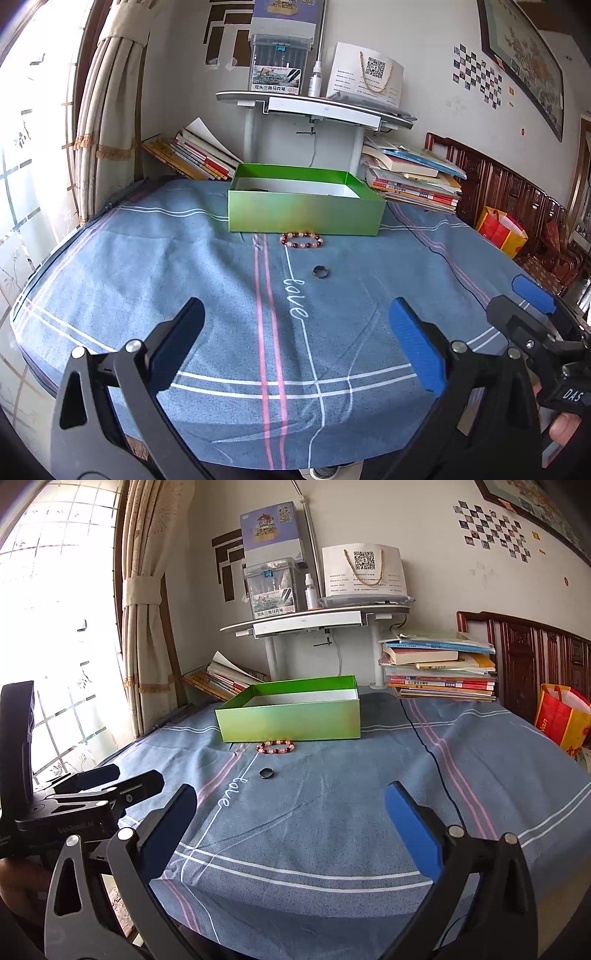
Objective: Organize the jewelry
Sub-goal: 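Withdraw both tools from the box over the remaining jewelry, then lower the right tool onto the black ring and close it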
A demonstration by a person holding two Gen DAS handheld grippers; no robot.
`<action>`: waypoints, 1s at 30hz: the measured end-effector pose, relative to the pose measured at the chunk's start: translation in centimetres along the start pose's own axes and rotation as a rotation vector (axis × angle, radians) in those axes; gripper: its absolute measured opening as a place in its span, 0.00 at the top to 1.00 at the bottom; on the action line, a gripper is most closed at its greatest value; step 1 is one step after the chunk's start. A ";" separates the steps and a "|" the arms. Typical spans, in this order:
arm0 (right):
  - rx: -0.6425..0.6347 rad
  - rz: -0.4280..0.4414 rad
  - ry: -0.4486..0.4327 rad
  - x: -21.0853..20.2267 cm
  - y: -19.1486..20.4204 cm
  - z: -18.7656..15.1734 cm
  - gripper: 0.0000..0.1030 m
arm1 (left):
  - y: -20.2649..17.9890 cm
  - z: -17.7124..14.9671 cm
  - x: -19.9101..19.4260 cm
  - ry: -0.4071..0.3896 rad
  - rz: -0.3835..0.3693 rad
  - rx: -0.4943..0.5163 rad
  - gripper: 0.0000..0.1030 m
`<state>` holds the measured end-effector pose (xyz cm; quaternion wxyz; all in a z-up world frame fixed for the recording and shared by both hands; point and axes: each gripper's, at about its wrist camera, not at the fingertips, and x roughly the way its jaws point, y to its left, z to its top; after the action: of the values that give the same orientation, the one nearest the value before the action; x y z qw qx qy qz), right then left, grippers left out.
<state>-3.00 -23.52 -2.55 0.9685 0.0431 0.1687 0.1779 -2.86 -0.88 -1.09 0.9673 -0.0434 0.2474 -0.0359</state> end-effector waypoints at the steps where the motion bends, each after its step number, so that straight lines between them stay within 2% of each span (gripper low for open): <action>1: 0.000 -0.002 0.003 0.2 0.0 0.0 0.03 | 0.0 0.0 0.0 0.001 0.001 0.001 0.04; 5: 0.001 0.018 0.050 2.0 0.1 0.2 0.03 | 0.5 0.0 0.1 -0.002 0.004 -0.003 0.04; 8: -0.036 0.017 0.133 5.5 0.7 1.0 0.03 | 1.6 0.1 0.3 -0.003 0.014 -0.026 0.04; 10: -0.065 0.023 0.210 8.7 1.4 1.5 0.03 | 2.3 0.1 0.5 0.000 0.022 -0.042 0.04; 14: -0.136 -0.024 0.370 16.1 2.9 2.1 0.03 | 3.5 0.0 0.7 0.006 0.039 -0.065 0.04; 17: -0.184 -0.040 0.435 19.8 4.0 2.0 0.05 | 4.1 0.1 0.9 0.011 0.045 -0.074 0.04; 20: -0.199 -0.042 0.466 21.8 4.6 1.9 0.13 | 4.7 0.2 1.1 0.011 0.049 -0.077 0.04; 23: -0.201 -0.016 0.529 23.7 5.0 1.4 0.34 | 5.2 0.3 1.5 0.015 0.051 -0.086 0.04; 28: -0.178 0.007 0.523 24.1 4.9 1.6 0.45 | 6.0 0.4 2.1 0.022 0.056 -0.103 0.04; 30: -0.186 0.017 0.521 24.1 5.1 1.6 0.54 | 6.2 0.5 2.4 0.024 0.056 -0.106 0.04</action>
<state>17.06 -10.14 -7.85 0.8908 -0.0919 0.3947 0.2058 -0.25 5.06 -2.42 0.9612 -0.0870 0.2618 0.0037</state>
